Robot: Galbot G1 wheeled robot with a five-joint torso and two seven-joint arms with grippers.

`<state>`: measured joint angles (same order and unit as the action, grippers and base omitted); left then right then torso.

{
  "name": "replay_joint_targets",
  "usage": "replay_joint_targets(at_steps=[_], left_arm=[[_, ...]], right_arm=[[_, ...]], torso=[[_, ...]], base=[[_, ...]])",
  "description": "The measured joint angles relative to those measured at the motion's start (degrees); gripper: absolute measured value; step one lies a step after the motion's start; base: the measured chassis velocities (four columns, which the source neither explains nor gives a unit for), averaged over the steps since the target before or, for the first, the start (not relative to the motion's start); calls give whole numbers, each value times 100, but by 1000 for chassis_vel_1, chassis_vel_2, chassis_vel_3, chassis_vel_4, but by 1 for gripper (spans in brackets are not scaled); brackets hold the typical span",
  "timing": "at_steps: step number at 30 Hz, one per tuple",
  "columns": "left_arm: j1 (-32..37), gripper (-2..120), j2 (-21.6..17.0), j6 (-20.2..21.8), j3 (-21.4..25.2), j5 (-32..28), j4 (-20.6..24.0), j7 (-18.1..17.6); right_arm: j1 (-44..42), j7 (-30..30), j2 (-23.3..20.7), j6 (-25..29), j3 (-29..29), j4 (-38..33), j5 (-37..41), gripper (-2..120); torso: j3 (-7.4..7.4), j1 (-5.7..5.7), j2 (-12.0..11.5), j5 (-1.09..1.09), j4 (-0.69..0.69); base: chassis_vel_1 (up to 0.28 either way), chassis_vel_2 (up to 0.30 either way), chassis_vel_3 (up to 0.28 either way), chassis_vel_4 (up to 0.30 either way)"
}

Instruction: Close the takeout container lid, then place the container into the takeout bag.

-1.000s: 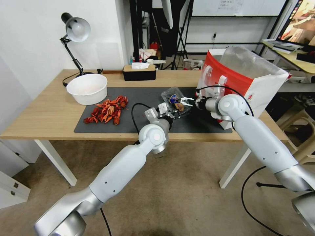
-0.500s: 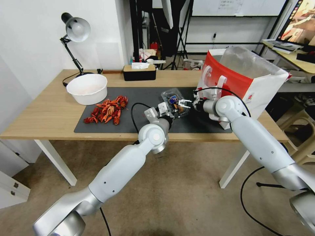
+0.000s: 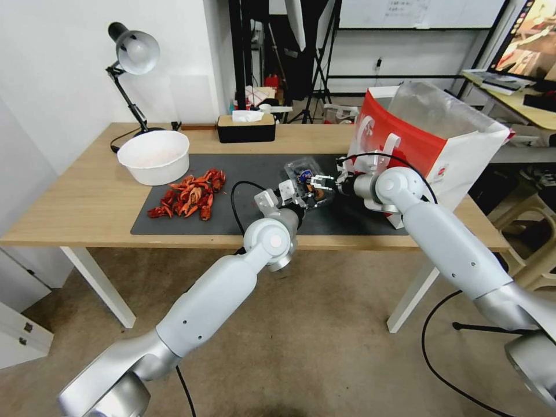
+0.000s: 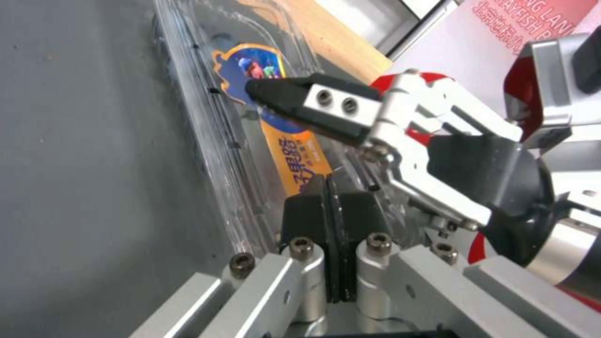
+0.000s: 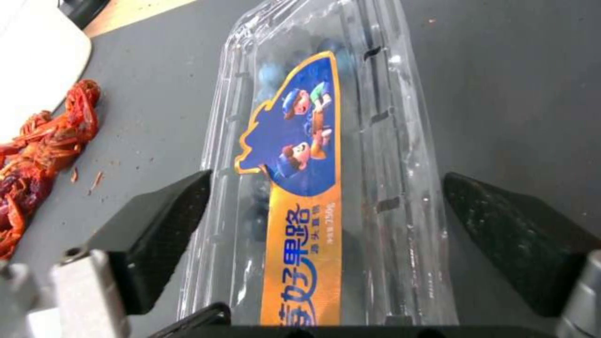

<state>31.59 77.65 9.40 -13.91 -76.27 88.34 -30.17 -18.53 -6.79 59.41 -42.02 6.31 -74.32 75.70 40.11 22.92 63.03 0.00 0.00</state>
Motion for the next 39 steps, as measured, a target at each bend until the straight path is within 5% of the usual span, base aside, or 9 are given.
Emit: replay_joint_targets(at_steps=[9,25,39], left_arm=[[-39,0,-6,-9,11,-15,33,-1],[-35,0,-12,-30,37,-31,49,-1],[-20,0,-147,-31,233,-81,168,12]], right_arm=[[-4,20,63,-1,11,57,1,69],[-127,13,31,12,-70,37,13,7],[-83,-123,2,3,-138,-2,135,0]], torso=[[0,0,0,0,0],[-1,-1,0,0,0],[0,0,0,0,0]], base=[[0,0,0,0],[0,0,0,0],[0,0,0,0]])
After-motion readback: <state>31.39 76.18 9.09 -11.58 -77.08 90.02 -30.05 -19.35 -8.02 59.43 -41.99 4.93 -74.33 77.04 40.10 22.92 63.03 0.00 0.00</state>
